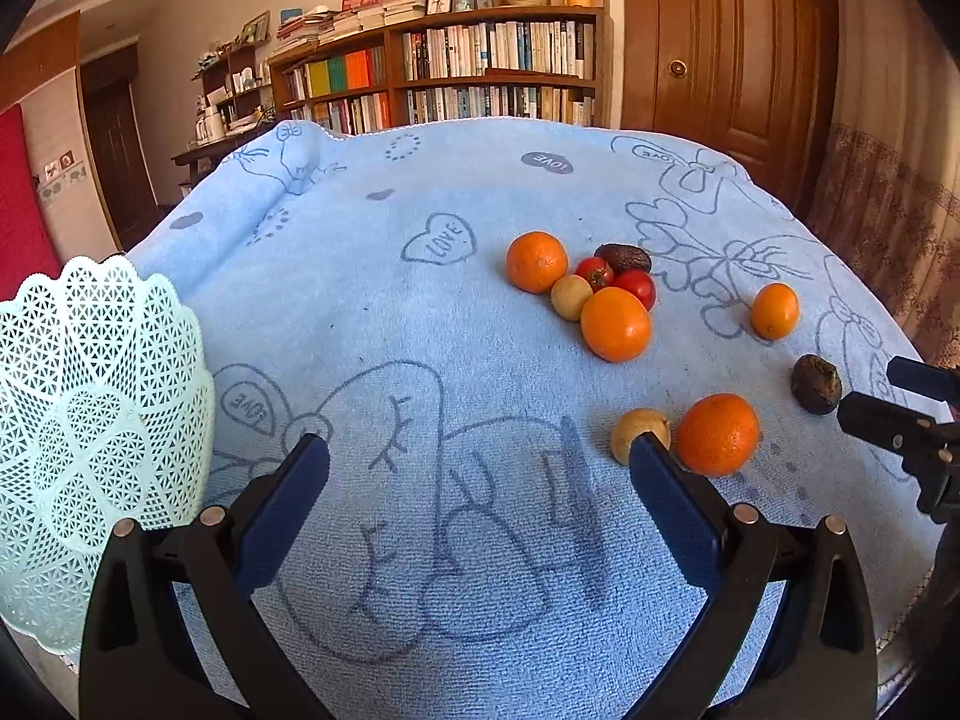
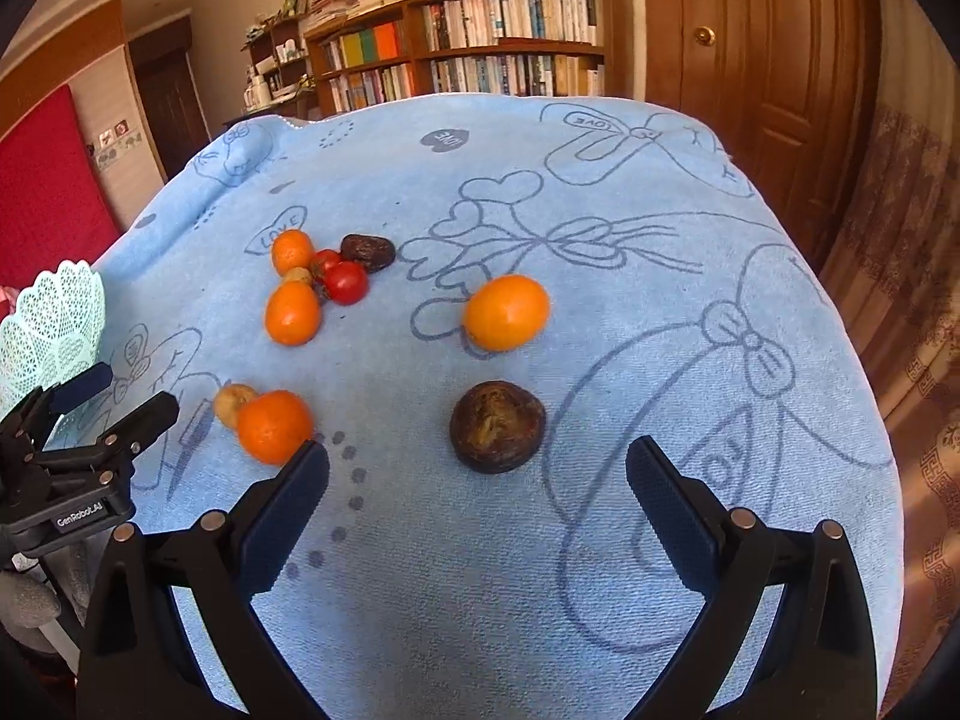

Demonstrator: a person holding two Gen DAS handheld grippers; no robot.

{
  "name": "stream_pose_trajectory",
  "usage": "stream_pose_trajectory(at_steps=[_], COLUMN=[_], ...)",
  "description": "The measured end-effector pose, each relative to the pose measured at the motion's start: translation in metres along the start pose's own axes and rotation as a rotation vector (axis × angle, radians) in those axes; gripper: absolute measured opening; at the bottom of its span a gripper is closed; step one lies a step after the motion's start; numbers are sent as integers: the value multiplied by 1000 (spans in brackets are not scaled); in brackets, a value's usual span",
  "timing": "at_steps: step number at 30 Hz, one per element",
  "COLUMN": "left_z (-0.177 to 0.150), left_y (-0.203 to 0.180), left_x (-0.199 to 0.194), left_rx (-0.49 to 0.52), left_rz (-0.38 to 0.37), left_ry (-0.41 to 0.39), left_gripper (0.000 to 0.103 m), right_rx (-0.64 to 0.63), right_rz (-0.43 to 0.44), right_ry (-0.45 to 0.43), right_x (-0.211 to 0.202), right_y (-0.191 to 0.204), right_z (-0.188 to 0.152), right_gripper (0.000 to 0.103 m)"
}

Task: Organize fruits
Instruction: 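Reach the left gripper to the small tan round fruit and close on it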

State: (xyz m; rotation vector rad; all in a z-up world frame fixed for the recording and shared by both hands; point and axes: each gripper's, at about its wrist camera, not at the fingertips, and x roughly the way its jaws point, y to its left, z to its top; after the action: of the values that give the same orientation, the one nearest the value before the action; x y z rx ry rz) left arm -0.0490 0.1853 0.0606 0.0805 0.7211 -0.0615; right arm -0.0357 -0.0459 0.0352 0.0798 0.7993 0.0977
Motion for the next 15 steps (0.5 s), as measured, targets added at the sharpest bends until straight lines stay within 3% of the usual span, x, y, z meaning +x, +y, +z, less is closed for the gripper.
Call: stream_pose_trajectory(at_steps=[4,10,12,15], left_z=[1,1,1,3], left_y=[-5,-26,-33,-37], left_x=[4,11,14,22], left_rx=[11,149,187,198], left_rz=[-4,-21,-29,-52], left_ry=[23,68,81,117], left_gripper=[101,100,88,84], right_rx=[57,32,30,41], right_rz=[-2,8,11,20], right_ry=[19,35,39,54], right_x=[5,8,9,11], right_y=[-12,-3,-1,-3], right_z=[0,-2,-2,-3], right_gripper=[98,98,98,98])
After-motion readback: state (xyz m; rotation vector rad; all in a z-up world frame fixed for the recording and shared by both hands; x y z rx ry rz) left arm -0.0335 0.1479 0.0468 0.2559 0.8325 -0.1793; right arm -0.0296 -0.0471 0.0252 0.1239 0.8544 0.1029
